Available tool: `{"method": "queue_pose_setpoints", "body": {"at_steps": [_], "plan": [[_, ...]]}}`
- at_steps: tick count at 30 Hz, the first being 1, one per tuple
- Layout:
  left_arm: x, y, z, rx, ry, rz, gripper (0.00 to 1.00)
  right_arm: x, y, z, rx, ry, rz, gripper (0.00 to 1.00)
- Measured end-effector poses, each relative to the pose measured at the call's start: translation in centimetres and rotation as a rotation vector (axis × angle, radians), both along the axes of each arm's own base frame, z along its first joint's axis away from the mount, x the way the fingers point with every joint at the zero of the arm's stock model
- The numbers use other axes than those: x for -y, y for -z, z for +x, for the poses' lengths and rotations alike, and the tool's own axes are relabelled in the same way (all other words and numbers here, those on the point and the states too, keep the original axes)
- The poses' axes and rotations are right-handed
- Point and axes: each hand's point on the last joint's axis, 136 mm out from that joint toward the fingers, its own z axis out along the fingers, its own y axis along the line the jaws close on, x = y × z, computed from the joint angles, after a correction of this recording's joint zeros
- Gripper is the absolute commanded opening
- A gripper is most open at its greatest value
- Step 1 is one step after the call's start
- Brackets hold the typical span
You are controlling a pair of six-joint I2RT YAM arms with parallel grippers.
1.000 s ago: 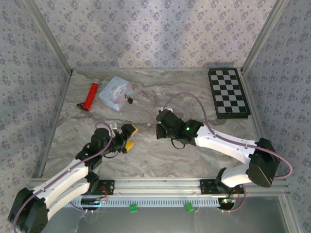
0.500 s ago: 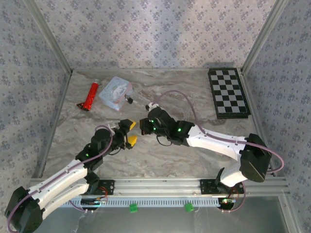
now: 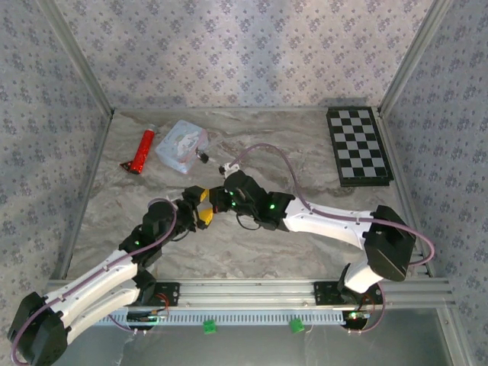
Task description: Unlock the padlock with the key
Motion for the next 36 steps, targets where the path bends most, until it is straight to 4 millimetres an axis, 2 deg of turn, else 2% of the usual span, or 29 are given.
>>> {"method": "queue_pose_setpoints", "body": {"at_steps": [9, 14, 27, 36], "plan": [[-0.1, 0.5, 0.1, -0.016, -0.004, 0.009, 0.66, -0.1, 1.0, -0.6, 0.006, -0.017, -0.022, 0.01], [0.5, -0.2, 0.0, 0.006, 0.025, -0.009, 0.73, -1.0, 2.7, -3.8, -0.024, -0.113, -0.037, 0.0], [0.0, -1.2, 0.3, 0.04, 0.013, -0.026, 0.64, -0.5, 0.1, -4.5, 0.014, -0.13, 0.04, 0.0], [-0.6, -1.7, 0.5, 0.067, -0.003, -0.021, 0.51, 0.1, 0.9, -4.5, 0.007, -0.122, 0.024, 0.0]]}}
